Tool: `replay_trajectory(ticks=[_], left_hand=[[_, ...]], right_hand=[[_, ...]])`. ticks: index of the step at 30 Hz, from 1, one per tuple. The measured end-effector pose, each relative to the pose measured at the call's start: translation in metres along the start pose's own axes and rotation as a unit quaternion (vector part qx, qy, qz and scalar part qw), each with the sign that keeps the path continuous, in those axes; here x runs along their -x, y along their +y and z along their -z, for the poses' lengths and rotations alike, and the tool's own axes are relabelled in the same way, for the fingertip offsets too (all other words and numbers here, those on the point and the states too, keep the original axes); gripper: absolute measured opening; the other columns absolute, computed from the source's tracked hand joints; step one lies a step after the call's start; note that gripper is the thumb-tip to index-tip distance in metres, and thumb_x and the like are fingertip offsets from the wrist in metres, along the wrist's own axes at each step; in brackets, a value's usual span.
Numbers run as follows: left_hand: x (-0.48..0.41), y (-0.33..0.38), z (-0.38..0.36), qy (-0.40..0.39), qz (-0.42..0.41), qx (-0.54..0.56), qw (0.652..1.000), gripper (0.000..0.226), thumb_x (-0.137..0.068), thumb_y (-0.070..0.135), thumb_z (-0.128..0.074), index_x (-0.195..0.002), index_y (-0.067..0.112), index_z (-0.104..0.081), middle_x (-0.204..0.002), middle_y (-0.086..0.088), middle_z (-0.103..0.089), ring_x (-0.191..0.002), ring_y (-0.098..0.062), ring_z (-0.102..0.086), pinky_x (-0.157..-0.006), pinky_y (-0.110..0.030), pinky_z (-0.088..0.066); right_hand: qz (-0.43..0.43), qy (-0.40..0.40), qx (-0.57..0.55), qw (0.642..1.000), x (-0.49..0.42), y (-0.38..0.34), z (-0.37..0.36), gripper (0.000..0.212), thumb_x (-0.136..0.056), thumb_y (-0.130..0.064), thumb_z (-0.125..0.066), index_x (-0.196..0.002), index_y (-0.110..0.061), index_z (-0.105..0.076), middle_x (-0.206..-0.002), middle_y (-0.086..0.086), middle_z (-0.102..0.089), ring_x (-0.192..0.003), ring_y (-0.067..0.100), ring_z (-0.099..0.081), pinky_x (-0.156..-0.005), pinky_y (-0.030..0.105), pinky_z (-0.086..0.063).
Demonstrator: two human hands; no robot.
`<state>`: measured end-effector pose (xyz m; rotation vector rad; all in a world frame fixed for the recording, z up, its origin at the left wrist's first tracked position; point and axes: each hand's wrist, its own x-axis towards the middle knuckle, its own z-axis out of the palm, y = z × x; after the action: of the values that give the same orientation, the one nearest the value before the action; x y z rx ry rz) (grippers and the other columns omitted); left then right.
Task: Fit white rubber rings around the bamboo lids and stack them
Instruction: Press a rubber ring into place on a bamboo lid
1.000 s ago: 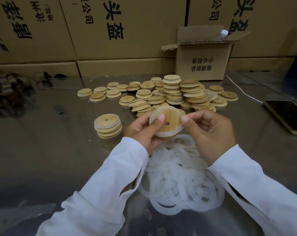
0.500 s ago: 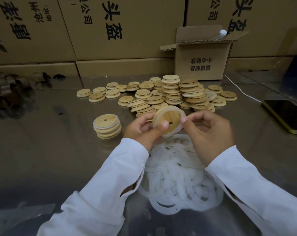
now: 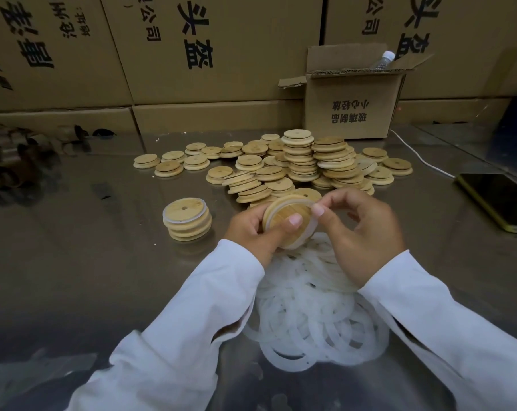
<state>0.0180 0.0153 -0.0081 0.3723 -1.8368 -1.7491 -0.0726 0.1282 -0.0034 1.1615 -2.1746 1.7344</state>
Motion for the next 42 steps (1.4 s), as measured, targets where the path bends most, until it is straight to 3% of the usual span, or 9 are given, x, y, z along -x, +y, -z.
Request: replay_trajectory(ticks=[3,6,13,17,22,27,33,37,42], left_hand=[[0.0,0.001,0.0,-0.012,0.014,0.042,0.999,0.025,-0.07,0.022,-0.067,-0.094,0.018,-0.068,-0.099,-0.016,-0.069,-0.098,-0.036,-0.064,-0.088,-0.048,-0.052],[-0.001,0.001,0.002,-0.024,0.014,0.063,0.998,0.033,-0.062,0.027,-0.067,-0.093,0.018,-0.069,-0.091,-0.009,-0.071,-0.092,-0.029,-0.067,-0.085,-0.045,-0.054],[-0.003,0.0,0.007,-0.044,0.046,0.161,0.985,0.033,-0.062,0.022,-0.066,-0.094,0.013,-0.068,-0.085,-0.006,-0.073,-0.08,-0.018,-0.07,-0.063,-0.028,-0.057],[-0.003,-0.003,0.008,-0.04,0.059,0.142,0.987,0.036,-0.06,0.026,-0.068,-0.094,0.015,-0.069,-0.088,-0.007,-0.073,-0.084,-0.02,-0.07,-0.068,-0.031,-0.058],[-0.002,-0.007,0.005,-0.018,0.047,0.099,0.994,0.03,-0.058,0.029,-0.07,-0.087,0.021,-0.073,-0.089,-0.008,-0.073,-0.087,-0.024,-0.069,-0.069,-0.032,-0.058],[-0.002,-0.007,0.003,-0.014,0.037,0.136,0.99,0.024,-0.062,0.025,-0.069,-0.085,0.02,-0.073,-0.085,-0.006,-0.073,-0.082,-0.019,-0.07,-0.062,-0.027,-0.056],[-0.003,-0.008,0.002,0.0,0.022,0.065,0.998,0.039,-0.054,0.025,-0.071,-0.091,0.018,-0.067,-0.088,-0.01,-0.07,-0.091,-0.031,-0.065,-0.087,-0.048,-0.052],[-0.004,-0.01,0.003,0.0,0.021,0.04,0.999,0.036,-0.054,0.026,-0.072,-0.089,0.02,-0.067,-0.089,-0.009,-0.07,-0.093,-0.032,-0.065,-0.087,-0.051,-0.051],[-0.005,-0.01,0.003,-0.002,0.021,0.036,0.999,0.025,-0.07,0.015,-0.069,-0.094,0.019,-0.065,-0.096,-0.012,-0.068,-0.098,-0.034,-0.064,-0.085,-0.051,-0.052]], right_hand=[[-0.001,-0.005,-0.028,1.0,-0.001,-0.002,0.001,0.013,-0.082,-0.017,-0.064,-0.073,-0.024,-0.06,-0.079,-0.009,-0.064,-0.079,0.002,-0.058,-0.075,0.006,-0.04],[-0.011,-0.011,-0.045,0.999,-0.003,-0.005,0.003,0.015,-0.082,-0.014,-0.065,-0.071,-0.023,-0.06,-0.086,0.002,-0.063,-0.082,0.011,-0.059,-0.08,0.02,-0.044],[-0.012,-0.025,-0.059,0.998,-0.006,-0.014,0.005,0.017,-0.082,-0.012,-0.065,-0.069,-0.023,-0.061,-0.085,0.0,-0.061,-0.08,0.011,-0.058,-0.079,0.023,-0.046],[-0.022,-0.014,-0.066,0.997,-0.004,-0.012,0.004,0.011,-0.081,-0.015,-0.066,-0.072,-0.021,-0.063,-0.083,-0.001,-0.066,-0.082,0.016,-0.062,-0.08,0.031,-0.05],[-0.015,0.0,-0.056,0.998,0.003,-0.006,0.001,0.004,-0.073,-0.027,-0.071,-0.075,-0.027,-0.067,-0.082,-0.015,-0.069,-0.083,0.001,-0.064,-0.073,0.013,-0.048],[-0.01,0.027,-0.05,0.998,0.004,-0.004,-0.002,0.011,-0.071,-0.031,-0.074,-0.08,-0.031,-0.067,-0.081,-0.018,-0.069,-0.08,-0.001,-0.064,-0.075,0.019,-0.05],[0.007,0.027,-0.019,0.999,0.004,-0.001,-0.001,0.007,-0.08,-0.023,-0.068,-0.073,-0.024,-0.068,-0.071,-0.016,-0.068,-0.074,-0.001,-0.063,-0.071,0.012,-0.049],[0.014,0.028,0.022,0.999,0.003,0.0,-0.001,0.009,-0.081,-0.024,-0.067,-0.072,-0.024,-0.064,-0.07,-0.018,-0.065,-0.072,-0.003,-0.061,-0.065,0.006,-0.045],[-0.017,0.017,0.009,1.0,-0.002,0.001,0.001,0.016,-0.082,-0.018,-0.067,-0.069,-0.026,-0.061,-0.072,-0.014,-0.065,-0.074,0.006,-0.063,-0.073,0.023,-0.051]])
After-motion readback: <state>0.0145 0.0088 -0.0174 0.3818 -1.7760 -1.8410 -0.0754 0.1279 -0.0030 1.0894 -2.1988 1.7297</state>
